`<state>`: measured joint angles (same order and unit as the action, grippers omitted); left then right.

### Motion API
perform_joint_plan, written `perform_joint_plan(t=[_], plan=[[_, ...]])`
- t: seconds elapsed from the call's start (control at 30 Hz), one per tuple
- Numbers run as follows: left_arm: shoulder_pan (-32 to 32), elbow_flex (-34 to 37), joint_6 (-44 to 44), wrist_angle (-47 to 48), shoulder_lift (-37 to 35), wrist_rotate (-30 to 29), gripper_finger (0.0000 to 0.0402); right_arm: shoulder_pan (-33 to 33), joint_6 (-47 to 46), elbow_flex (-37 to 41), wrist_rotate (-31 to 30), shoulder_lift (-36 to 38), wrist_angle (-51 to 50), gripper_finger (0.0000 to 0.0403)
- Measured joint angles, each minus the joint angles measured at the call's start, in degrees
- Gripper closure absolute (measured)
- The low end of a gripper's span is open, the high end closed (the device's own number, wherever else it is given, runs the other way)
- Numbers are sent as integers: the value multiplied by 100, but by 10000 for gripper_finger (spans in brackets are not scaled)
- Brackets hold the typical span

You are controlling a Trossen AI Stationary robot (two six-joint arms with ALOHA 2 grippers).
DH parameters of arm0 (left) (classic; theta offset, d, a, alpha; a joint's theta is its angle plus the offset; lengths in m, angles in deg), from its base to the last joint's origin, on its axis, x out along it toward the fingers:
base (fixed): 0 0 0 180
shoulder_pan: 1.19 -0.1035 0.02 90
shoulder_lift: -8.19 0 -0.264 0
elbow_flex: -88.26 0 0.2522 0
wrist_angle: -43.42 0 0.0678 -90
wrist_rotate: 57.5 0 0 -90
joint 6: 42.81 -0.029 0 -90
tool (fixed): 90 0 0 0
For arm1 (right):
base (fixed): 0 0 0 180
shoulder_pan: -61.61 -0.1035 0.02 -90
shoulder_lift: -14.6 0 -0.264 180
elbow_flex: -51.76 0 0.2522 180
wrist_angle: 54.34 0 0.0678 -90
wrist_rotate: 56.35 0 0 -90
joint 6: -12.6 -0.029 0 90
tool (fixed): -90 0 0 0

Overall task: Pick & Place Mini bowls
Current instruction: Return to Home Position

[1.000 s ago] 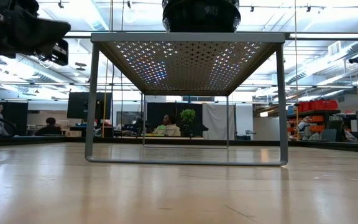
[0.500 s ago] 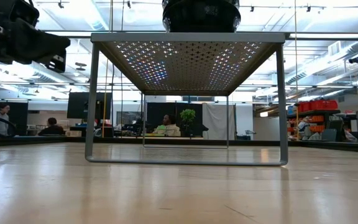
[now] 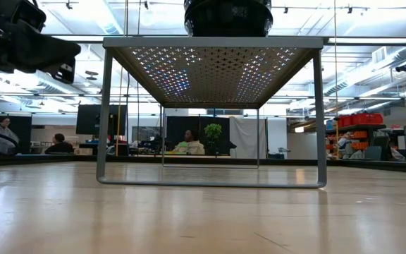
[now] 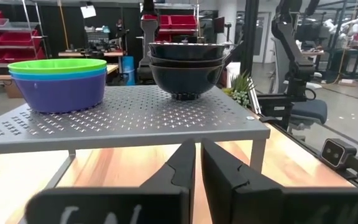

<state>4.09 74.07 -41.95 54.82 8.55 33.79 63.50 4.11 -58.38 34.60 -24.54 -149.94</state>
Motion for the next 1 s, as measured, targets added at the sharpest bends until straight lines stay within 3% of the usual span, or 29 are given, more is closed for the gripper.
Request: perform_joint_plan(t=[1.0], plan=[[0,0,0,-195,0,1,372,0,0,0,0,-1,0,400]])
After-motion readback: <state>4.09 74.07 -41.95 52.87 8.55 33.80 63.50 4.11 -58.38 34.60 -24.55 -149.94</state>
